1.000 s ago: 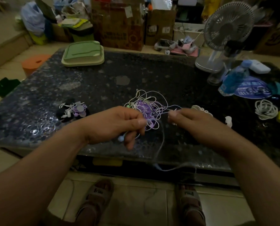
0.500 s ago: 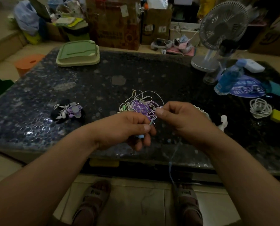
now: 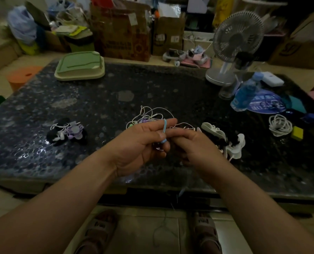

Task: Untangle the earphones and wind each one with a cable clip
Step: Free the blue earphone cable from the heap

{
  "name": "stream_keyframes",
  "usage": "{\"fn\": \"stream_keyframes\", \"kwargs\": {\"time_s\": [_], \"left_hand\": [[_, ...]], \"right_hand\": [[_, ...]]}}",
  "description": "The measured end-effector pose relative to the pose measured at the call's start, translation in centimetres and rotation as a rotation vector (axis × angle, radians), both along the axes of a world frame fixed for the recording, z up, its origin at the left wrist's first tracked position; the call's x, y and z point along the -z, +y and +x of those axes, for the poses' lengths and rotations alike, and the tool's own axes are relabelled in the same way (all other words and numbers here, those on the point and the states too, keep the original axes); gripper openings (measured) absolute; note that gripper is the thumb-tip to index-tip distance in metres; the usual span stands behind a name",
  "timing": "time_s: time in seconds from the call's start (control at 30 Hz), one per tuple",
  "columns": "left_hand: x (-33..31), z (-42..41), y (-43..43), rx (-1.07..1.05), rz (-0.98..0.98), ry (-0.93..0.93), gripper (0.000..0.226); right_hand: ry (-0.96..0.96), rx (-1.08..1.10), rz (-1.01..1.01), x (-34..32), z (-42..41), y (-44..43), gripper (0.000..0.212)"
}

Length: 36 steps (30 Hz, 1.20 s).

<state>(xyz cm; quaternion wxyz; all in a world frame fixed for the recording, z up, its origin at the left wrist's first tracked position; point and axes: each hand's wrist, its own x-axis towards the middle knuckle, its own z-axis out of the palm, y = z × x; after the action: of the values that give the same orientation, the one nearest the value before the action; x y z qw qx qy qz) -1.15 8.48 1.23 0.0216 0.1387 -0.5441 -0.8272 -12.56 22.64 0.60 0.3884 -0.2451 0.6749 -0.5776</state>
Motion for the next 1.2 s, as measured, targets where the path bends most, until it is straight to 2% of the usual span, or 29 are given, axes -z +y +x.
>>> {"fn": "stream_keyframes", "kwargs": {"time_s": [0.13, 0.27, 0.37, 0.47, 0.57, 0.67, 0.83, 0.9, 0.97, 1.13, 1.2], "left_hand": [[0.4, -0.4, -0.5, -0.066, -0.114, -0.043, 0.048], [0.8, -0.6, -0.6, -0.041, -0.284, -0.079, 0.051], [1.0, -0.8, -0.3, -0.017, -0.358, -0.078, 0.051], [0.7, -0.7, -0.4, -0.024, -0.240, -0.047, 0.048], [0.3, -0.4, -0.8, -0.035, -0.209, -0.078, 0.036], [0.4, -0.1, -0.3, 0.048, -0.317, -0.140, 0.017], [0.8, 0.2, 1.4, 0.160, -0.670, -0.192, 0.016], [1.0, 0.3, 2.0, 0.165, -0.716, -0.191, 0.017], [1.1, 0.4, 2.4, 0.144, -0.641, -0.169, 0.019], [0.5, 0.2, 2.6, 0.007, -0.167, -0.082, 0.031], [0.1, 0.2, 2.5, -0.021, -0.070, -0.025, 0.035]], "right_hand": [[0.487, -0.086, 0.223, 0.3, -0.2, 0.9, 0.025], [0.704, -0.093, 0.260, -0.3, 0.1, 1.2, 0.022], [0.699, -0.053, 0.268, -0.4, -0.3, 1.3, 0.025], [0.641, -0.012, 0.342, -0.6, -1.4, 1.5, 0.021], [0.521, 0.174, 0.282, -1.1, -3.3, 2.1, 0.018], [0.392, 0.352, 0.152, -1.9, -4.7, 2.4, 0.017], [0.523, 0.344, 0.103, -2.2, -4.6, 2.0, 0.016], [0.556, 0.339, 0.104, -1.9, -4.8, 1.8, 0.016], [0.550, 0.346, 0.106, -1.5, -5.0, 1.6, 0.016], [0.461, 0.357, 0.112, -0.4, -5.3, 1.4, 0.015], [0.464, 0.308, 0.157, 0.1, -5.2, 1.3, 0.016]]}}
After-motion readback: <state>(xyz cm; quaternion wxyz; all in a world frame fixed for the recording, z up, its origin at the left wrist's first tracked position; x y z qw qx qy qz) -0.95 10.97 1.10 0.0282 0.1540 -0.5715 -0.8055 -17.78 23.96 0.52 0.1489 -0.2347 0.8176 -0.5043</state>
